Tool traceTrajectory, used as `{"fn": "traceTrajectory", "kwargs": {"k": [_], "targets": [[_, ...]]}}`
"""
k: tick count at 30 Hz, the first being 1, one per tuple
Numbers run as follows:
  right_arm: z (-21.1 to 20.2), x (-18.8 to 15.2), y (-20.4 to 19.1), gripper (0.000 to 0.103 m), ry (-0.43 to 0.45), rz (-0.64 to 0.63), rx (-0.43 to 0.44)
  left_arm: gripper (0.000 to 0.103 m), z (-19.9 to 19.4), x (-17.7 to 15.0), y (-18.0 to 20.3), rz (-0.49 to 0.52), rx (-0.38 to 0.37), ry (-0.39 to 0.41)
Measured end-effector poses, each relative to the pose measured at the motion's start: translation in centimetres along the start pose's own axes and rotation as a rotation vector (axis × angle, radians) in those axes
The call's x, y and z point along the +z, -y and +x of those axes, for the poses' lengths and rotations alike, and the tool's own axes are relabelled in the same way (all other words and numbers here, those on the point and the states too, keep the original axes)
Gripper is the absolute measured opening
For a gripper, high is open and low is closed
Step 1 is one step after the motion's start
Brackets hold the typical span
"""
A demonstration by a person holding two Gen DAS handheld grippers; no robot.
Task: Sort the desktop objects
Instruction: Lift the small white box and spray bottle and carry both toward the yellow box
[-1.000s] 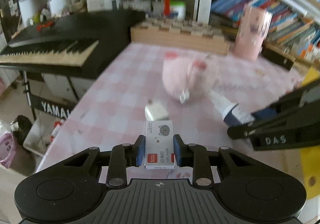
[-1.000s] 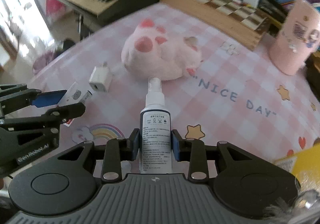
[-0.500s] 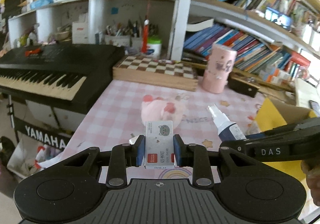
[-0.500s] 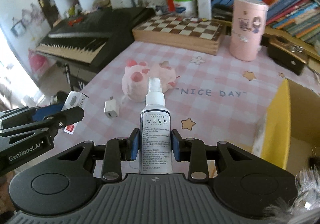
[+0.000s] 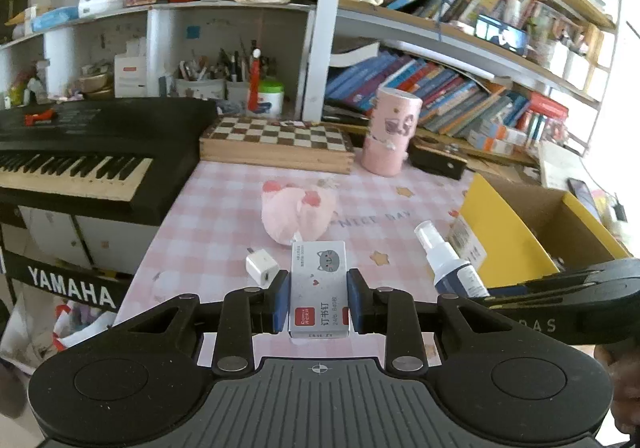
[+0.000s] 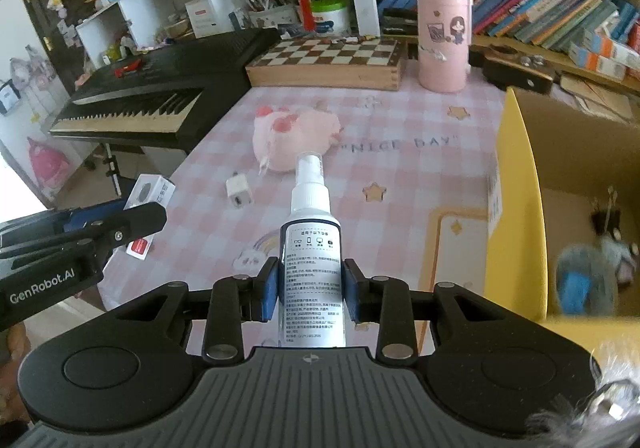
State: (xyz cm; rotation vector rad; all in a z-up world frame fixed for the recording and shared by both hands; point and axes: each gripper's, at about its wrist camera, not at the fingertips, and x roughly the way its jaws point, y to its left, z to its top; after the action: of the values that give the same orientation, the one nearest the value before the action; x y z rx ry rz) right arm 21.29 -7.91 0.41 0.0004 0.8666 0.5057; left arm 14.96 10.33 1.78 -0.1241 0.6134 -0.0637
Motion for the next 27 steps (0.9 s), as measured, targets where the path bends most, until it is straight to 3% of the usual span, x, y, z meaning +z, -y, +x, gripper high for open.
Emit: {"fn": "traceTrajectory", "kwargs": {"k": [16, 27], "targets": [[-4.5, -8.0, -4.8, 0.030, 0.014, 0.094, -0.097, 0.028, -5.8, -4.0, -1.1, 0.095, -0.107, -0.023], [-7.0, -12.5, -5.9, 0.030, 0.014, 0.182, -0.133, 0.028, -7.9, -6.3, -0.4, 0.143, -0.171, -0.046]]}}
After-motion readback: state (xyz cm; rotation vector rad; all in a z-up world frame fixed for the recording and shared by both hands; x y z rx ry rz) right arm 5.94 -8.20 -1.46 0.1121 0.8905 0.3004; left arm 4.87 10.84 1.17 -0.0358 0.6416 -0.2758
